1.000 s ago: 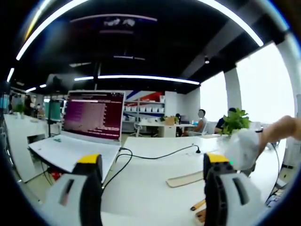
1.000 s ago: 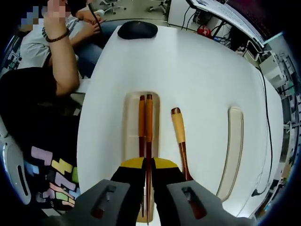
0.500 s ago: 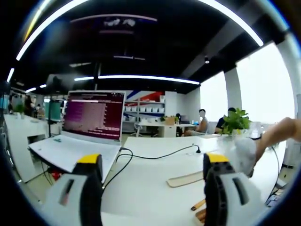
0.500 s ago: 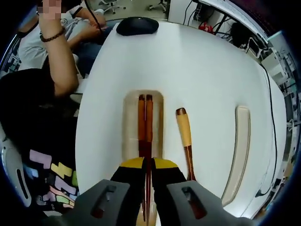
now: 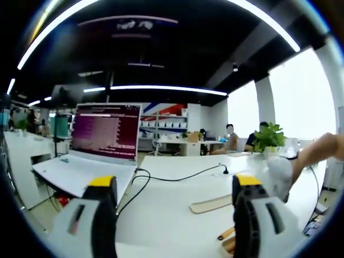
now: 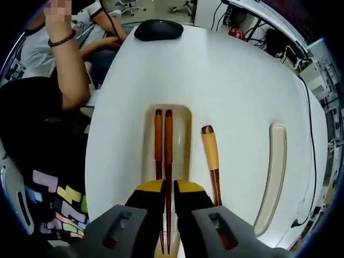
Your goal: Arrange the utensils inside the cutlery case until each visible utensil rests in its matching compartment.
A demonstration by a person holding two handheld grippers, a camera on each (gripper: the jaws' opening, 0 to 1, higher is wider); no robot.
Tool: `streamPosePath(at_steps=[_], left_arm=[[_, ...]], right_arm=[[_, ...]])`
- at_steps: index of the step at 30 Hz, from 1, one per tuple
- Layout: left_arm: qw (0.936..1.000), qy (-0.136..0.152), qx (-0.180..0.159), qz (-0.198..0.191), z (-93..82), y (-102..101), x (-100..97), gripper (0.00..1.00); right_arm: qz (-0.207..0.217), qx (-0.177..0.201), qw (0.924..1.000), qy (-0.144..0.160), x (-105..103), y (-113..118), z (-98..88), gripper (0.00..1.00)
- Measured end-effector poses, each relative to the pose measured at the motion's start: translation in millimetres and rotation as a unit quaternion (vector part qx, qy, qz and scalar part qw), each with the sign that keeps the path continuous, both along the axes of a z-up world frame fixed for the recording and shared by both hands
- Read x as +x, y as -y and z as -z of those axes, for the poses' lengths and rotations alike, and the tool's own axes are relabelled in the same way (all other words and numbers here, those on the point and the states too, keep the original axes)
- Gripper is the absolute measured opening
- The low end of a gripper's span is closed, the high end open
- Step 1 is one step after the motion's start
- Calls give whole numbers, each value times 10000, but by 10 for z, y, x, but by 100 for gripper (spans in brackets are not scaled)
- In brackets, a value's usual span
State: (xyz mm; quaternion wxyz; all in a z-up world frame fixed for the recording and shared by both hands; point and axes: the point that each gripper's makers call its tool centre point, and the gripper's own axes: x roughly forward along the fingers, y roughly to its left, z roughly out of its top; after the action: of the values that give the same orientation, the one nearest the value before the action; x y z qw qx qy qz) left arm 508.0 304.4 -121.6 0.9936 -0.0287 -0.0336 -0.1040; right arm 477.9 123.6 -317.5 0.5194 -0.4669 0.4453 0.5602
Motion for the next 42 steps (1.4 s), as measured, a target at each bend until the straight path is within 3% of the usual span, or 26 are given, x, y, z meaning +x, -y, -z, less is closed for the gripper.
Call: streamPosePath(at_steps=[7, 10, 19, 24, 27, 31, 36, 42], left_arm=[[10000, -14, -12, -17, 11, -28, 4, 93], [10000, -38, -3, -8, 22, -31, 17, 93], [9998, -113, 59, 128, 59, 27, 65, 90], [9995, -206, 99, 205, 113, 78, 110, 89], [9994, -229, -72, 234, 114, 108, 125, 88], [9986, -211, -74, 475, 113, 228, 103, 86], [9975, -325, -24, 622, 155, 331, 183, 81], [9942, -281, 115, 1033, 145, 641, 216, 79]], right_arm=[[48, 163, 9999, -11, 18, 26, -103, 6], [251, 613, 9977, -160, 62, -85, -227, 6], [367, 887, 9954, 12, 210, -59, -422, 6], [457, 965, 9943, 71, 264, 0, -420, 7], [517, 958, 9940, 112, 306, 76, -397, 9], [639, 1129, 9915, 54, 365, 168, -368, 9], [897, 1156, 9892, 84, 502, 366, -226, 9], [1211, 1361, 9831, 170, 680, 571, -195, 9]])
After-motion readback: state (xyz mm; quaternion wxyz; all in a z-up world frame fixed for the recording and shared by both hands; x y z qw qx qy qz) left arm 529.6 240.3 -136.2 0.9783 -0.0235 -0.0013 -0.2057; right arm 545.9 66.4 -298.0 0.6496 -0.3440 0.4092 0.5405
